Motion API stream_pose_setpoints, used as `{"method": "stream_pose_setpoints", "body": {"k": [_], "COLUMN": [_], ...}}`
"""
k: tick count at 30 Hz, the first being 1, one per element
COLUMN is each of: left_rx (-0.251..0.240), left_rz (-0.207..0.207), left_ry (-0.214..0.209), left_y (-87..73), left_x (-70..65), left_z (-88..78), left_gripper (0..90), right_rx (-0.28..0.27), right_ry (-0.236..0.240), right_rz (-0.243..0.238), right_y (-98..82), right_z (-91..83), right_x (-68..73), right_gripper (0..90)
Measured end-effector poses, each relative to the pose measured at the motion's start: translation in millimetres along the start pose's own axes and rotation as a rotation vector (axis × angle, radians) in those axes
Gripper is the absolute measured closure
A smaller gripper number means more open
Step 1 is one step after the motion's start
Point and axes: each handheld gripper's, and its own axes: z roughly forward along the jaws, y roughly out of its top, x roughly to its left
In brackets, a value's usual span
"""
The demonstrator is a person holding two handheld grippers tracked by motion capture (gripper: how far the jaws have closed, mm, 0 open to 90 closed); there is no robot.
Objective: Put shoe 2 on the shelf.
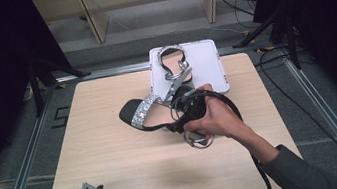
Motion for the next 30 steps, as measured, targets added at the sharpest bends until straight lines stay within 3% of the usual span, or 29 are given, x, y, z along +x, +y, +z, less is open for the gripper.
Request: {"method": "stream_pose_setpoints", "body": {"k": [3,4,9,10,11,15,16,17,18,19,20,21,24,25,26,27,28,29,30], "left_rx": [0.01,-0.004,-0.002,0.007,0.007,0.001,-0.001,0.002,0.012,0.002,0.003,0.003,-0.005,-0.005,0.002,-0.006,-0.004,0.002,-0.001], "left_rz": [0.017,0.0,-0.006,0.017,0.017,-0.005,-0.002,0.01,-0.001,-0.005,-0.004,-0.004,-0.005,-0.005,0.014,-0.008,-0.005,0.015,0.008], "left_ry": [0.01,-0.002,0.004,0.007,0.007,0.0,-0.001,0.002,0.008,0.003,0.002,0.002,0.001,0.001,0.002,-0.001,-0.002,0.0,-0.002], "left_y": [0.3,-0.1,-0.1,0.1,0.1,-0.3,-0.3,0.1,0.2,0.1,0.0,0.0,0.0,0.0,0.3,0.0,0.1,0.3,0.1], "left_x": [1.5,0.0,0.2,1.7,1.7,-0.2,0.0,1.1,0.5,0.5,0.4,0.4,0.3,0.3,1.6,0.1,0.3,1.7,1.2], "left_z": [-0.6,-0.4,-0.3,-0.6,-0.6,-0.3,-0.1,0.0,-1.1,-0.4,-0.3,-0.3,-0.2,-0.2,-0.6,-0.4,-0.4,-0.4,-0.1], "left_gripper": [20.6,20.6,20.6,20.6,20.6,20.6,20.6,20.6,20.6,20.6,20.6,20.6,20.6,20.6,20.6,20.6,20.6,20.6,20.6], "right_rx": [-0.012,-0.022,-0.03,-0.044,-0.044,-0.048,-0.049,-0.045,-0.054,-0.054,-0.058,-0.058,-0.052,-0.052,-0.04,-0.04,-0.029,-0.029,-0.015], "right_ry": [-0.013,-0.02,-0.049,-0.082,-0.082,-0.119,-0.134,-0.14,-0.163,-0.163,-0.186,-0.186,-0.235,-0.235,-0.256,-0.256,-0.272,-0.272,-0.301], "right_rz": [-0.004,0.011,0.026,0.015,0.015,0.108,0.105,0.134,0.151,0.151,0.191,0.191,0.268,0.268,0.316,0.316,0.374,0.374,0.413], "right_y": [10.6,16.9,27.7,32.3,32.3,41.7,43.9,45.2,48.2,48.2,50.0,50.0,50.7,50.7,49.2,49.2,46.6,46.6,43.9], "right_z": [-9.1,-15.3,-29.1,-35.9,-35.9,-49.3,-51.8,-53.7,-57.2,-57.2,-59.6,-59.6,-59.2,-59.2,-56.4,-56.4,-52.4,-52.4,-48.3], "right_x": [-4.5,-8.7,-20.1,-30.2,-30.2,-50.9,-58.0,-61.9,-75.5,-75.5,-88.5,-88.5,-116.0,-116.0,-128.4,-128.4,-140.5,-140.5,-151.9], "right_gripper": [42.8,42.8,42.8,42.8,42.8,42.8,42.8,42.8,42.8,42.8,42.8,42.8,42.8,42.8,42.8,42.8,42.8,42.8,42.8]}}
